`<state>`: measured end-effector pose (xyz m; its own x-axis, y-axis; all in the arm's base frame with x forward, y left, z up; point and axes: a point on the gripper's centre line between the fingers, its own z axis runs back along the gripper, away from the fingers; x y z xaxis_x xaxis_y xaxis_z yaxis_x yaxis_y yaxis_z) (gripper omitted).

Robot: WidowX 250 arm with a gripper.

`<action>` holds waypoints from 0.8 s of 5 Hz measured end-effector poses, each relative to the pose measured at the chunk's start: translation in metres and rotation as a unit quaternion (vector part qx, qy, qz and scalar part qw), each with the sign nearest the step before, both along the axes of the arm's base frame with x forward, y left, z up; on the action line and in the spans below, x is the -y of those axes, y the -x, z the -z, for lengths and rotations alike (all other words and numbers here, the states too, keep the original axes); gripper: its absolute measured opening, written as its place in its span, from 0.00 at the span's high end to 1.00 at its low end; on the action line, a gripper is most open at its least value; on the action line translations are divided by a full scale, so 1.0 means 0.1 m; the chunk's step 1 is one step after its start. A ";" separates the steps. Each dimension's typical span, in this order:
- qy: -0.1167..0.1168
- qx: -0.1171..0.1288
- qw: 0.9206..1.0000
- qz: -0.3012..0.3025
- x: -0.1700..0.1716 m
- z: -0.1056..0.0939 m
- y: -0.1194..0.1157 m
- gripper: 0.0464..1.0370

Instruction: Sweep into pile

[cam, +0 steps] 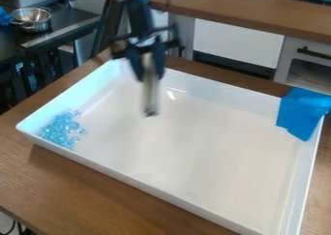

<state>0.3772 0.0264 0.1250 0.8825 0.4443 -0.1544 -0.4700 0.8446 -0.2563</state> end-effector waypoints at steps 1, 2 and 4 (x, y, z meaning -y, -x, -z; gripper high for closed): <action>0.010 -0.027 0.999 -0.018 0.39 0.08 -0.25 0.67; -0.006 -0.076 0.997 -0.011 0.95 0.25 -0.40 0.67; -0.040 -0.140 0.987 -0.062 1.46 0.62 -0.55 0.67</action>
